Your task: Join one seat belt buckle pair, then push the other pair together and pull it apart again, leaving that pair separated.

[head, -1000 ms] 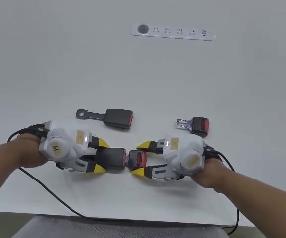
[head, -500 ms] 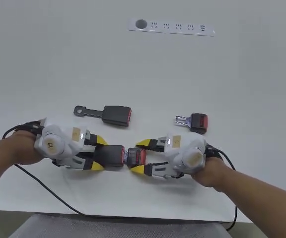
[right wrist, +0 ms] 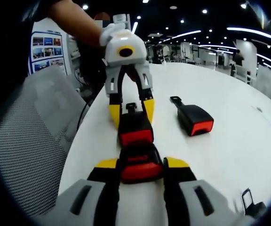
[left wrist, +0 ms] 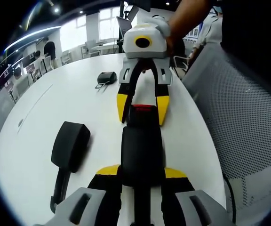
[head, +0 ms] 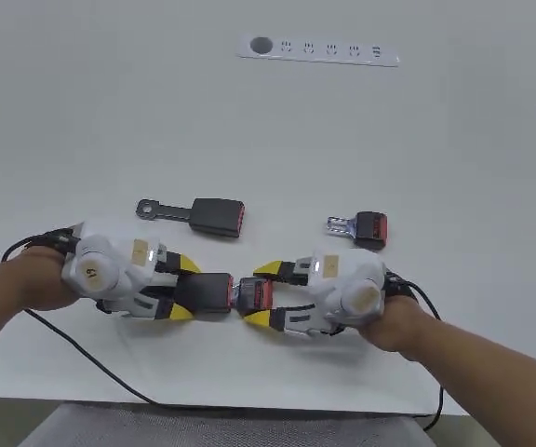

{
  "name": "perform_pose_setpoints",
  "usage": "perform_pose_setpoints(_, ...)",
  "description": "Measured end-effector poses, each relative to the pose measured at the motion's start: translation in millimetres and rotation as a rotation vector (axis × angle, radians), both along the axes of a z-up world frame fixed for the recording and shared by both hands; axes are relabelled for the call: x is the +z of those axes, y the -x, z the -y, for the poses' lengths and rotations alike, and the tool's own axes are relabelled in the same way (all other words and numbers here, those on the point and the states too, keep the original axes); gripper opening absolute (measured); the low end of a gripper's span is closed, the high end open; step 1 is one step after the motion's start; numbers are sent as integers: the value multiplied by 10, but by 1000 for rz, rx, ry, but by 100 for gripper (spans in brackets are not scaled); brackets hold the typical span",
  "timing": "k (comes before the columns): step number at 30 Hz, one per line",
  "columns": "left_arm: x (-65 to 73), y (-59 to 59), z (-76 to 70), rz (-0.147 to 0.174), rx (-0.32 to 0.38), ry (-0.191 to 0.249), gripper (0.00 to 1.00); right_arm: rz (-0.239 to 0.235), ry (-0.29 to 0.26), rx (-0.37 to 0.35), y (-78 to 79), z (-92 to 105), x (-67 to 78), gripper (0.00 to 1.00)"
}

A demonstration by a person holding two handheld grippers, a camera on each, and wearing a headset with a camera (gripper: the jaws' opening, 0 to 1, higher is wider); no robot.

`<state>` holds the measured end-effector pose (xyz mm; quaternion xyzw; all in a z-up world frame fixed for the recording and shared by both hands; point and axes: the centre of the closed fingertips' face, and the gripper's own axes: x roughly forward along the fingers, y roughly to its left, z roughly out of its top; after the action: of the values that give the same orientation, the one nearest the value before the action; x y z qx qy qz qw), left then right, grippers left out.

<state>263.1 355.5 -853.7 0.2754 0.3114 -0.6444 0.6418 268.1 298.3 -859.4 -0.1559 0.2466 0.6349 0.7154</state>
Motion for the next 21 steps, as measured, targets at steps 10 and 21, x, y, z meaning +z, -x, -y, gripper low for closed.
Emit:
perform_pose_setpoints(10, -11, -6, 16, 3, 3, -30, 33, 3, 6, 0, 7, -7, 4, 38)
perform_pose_setpoints(21, -45, -34, -8, 7, 53, -114, 67, -66, 12, -66, 60, -59, 111, 76)
